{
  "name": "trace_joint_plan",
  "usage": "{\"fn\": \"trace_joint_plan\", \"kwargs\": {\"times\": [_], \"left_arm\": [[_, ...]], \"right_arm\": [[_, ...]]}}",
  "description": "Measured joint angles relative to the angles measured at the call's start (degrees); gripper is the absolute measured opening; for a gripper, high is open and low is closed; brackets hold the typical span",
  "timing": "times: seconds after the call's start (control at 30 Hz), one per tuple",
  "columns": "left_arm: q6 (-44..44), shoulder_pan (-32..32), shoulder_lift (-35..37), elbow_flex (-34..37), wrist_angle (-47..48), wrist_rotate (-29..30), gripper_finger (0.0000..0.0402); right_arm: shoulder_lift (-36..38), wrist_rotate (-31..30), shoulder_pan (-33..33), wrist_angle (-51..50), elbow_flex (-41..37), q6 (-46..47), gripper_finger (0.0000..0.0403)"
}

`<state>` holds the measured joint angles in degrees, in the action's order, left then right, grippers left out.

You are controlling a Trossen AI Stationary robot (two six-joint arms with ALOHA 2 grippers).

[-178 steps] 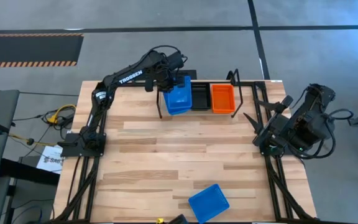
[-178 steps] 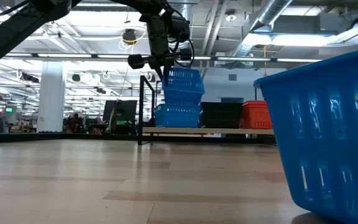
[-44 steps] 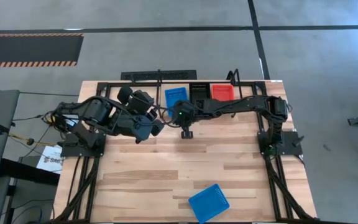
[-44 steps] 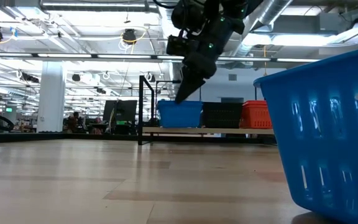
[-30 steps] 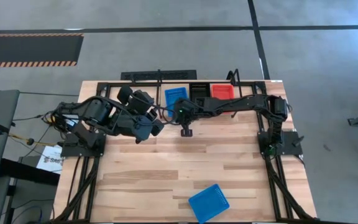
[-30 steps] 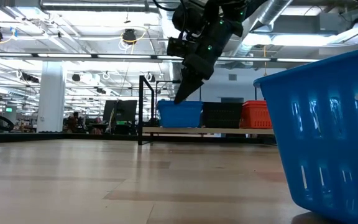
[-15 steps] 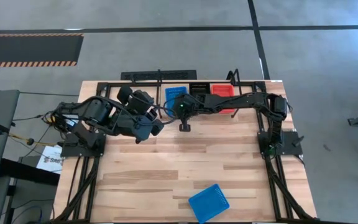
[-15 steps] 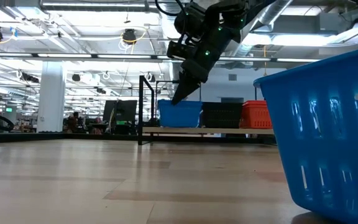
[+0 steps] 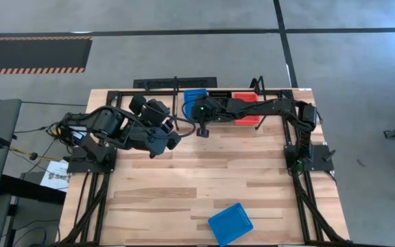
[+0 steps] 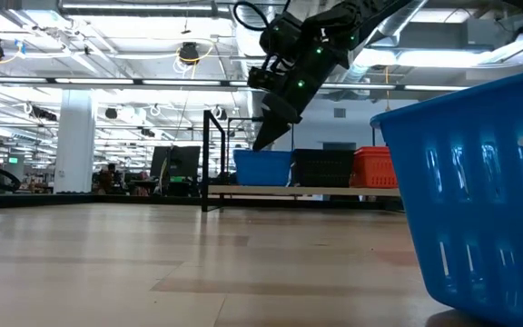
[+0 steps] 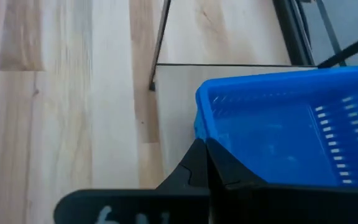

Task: Stack baskets on shelf by color
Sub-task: Stack the top blue bin on top of the blue bin on the shelf

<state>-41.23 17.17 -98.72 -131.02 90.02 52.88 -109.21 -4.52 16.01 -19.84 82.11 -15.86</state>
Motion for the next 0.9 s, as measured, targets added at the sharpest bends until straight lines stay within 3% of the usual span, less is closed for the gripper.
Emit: {"fn": "trace_joint_plan", "kwargs": {"times": [0.33,0.43,0.53,0.9], "left_arm": [[0.0,0.0,0.0,0.0,0.0,0.5,0.0132],[-0.2,0.0,0.0,0.0,0.0,0.4,0.0132],[-0.5,0.0,-0.3,-0.1,0.0,0.4,0.0132],[0.2,0.0,-1.7,0.0,0.0,0.0,0.0132]], "right_arm": [[0.9,-0.1,-4.6,0.2,2.6,-0.8,0.0],[1.0,-3.6,-4.8,1.5,3.2,-3.4,0.0],[0.9,-7.0,-3.8,1.7,3.2,-4.1,0.0],[0.9,-7.1,2.5,-6.3,3.1,-0.1,0.0]]}}
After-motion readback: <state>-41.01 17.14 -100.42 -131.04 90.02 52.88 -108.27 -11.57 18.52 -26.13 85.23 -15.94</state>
